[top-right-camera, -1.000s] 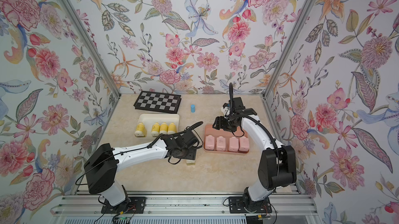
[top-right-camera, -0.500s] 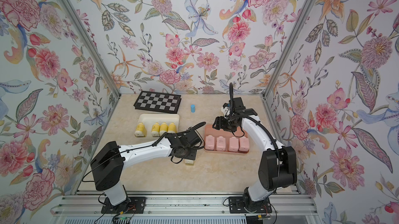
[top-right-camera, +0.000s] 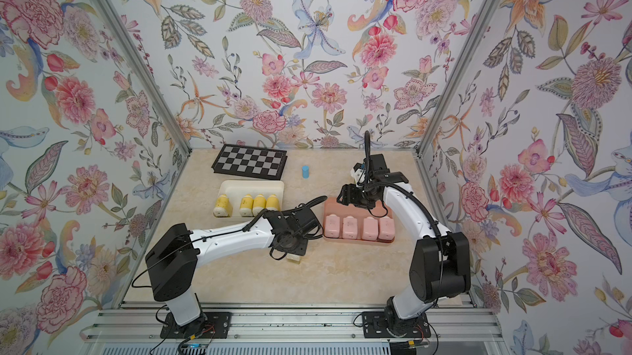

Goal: Place the pencil sharpeners by color into the storage box
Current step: Pick up the pencil sharpener from the center of the board.

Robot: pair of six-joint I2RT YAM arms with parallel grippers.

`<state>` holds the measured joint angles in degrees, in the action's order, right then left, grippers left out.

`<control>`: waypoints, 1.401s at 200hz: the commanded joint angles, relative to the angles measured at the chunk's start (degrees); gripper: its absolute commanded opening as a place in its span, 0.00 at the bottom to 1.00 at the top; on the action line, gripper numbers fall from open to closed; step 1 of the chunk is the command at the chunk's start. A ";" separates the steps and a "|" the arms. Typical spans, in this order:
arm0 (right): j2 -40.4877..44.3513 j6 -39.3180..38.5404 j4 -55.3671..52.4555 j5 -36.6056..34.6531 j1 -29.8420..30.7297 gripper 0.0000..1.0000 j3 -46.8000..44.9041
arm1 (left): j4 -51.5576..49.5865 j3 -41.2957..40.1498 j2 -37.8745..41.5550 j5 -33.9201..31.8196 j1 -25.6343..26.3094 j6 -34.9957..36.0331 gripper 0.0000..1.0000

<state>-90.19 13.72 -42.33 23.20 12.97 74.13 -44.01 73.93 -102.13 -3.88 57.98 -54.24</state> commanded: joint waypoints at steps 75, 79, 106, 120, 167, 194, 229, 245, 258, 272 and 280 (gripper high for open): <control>1.87 0.17 0.06 1.27 0.72 0.72 -0.12 | -9.19 -3.57 16.56 -7.82 -9.72 5.63 0.42; 1.82 0.13 0.03 1.30 0.82 0.72 -0.04 | -9.09 -4.02 17.38 -7.81 -10.84 6.27 0.42; 1.38 0.08 -0.04 1.43 1.78 0.72 0.46 | -8.03 -5.54 21.22 -6.82 -19.11 12.20 0.42; 1.17 0.06 -0.04 1.41 2.30 0.72 0.82 | -8.44 -4.39 21.53 -6.84 -22.95 15.79 0.42; 0.22 -0.06 -0.04 1.67 3.49 0.72 2.01 | -10.05 1.53 20.05 -5.75 -34.72 26.27 0.42; -0.20 -0.19 -0.04 1.67 4.14 0.72 2.57 | -9.74 3.68 18.76 -3.99 -40.47 30.93 0.42; -0.19 -0.10 -0.04 1.76 4.55 0.72 2.70 | -8.10 5.39 16.02 -1.05 -45.42 34.94 0.42; -0.07 -0.03 -0.03 1.76 4.61 0.72 2.69 | -6.79 6.00 14.50 0.27 -47.02 36.18 0.42; 0.01 -0.09 -0.11 1.76 4.60 0.72 2.80 | -5.77 6.69 13.28 1.05 -47.84 36.90 0.42; 0.06 -0.16 -0.13 1.76 4.53 0.72 2.94 | -5.00 7.84 11.90 1.41 -48.36 37.24 0.42; 0.05 -0.20 -0.13 1.81 4.58 0.72 3.03 | -4.66 8.51 10.36 1.64 -48.45 37.41 0.42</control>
<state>-90.11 13.74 -42.17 23.88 17.30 75.44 -51.18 78.81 -89.19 -4.08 10.33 -19.94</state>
